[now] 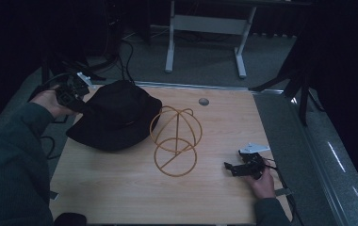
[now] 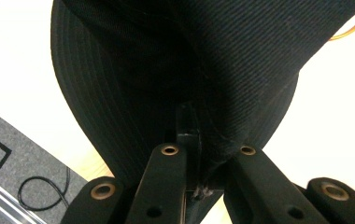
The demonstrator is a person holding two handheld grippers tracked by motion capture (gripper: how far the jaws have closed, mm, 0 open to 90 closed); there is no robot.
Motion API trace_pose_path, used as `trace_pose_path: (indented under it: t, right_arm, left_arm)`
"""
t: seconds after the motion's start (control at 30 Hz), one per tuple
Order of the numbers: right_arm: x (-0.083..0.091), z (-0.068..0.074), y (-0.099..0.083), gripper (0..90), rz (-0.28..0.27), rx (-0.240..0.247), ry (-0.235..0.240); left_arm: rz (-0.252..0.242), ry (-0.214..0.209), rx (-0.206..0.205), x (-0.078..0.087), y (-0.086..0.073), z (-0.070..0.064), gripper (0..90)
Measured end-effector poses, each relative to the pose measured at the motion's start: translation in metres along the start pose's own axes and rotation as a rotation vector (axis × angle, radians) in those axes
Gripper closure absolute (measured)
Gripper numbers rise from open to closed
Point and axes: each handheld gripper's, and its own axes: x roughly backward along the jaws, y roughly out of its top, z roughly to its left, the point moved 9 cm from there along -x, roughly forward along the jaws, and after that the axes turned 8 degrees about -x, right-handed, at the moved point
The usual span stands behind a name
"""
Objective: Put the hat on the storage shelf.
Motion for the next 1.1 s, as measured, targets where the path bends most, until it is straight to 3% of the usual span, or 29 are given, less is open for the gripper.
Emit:
trace_pose_path:
  t: [0.3, 0.57, 0.8, 1.1]
  right_arm:
    - [0.0, 0.0, 0.0, 11.4, -0.001, 0.0, 0.0]
    - [0.0, 0.0, 0.0, 11.3, -0.001, 0.002, 0.0]
    - [0.0, 0.0, 0.0, 11.4, -0.001, 0.0, 0.0]
    - [0.0, 0.0, 0.0, 11.4, -0.001, 0.0, 0.0]
  left_arm:
    - [-0.023, -0.01, -0.014, 0.016, 0.004, -0.006, 88.2]
    - [-0.057, 0.008, -0.014, 0.034, 0.004, -0.005, 88.2]
    - [-0.084, 0.033, 0.006, 0.047, 0.003, -0.001, 88.1]
    - [-0.127, 0.022, 0.018, 0.057, 0.003, -0.002, 88.2]
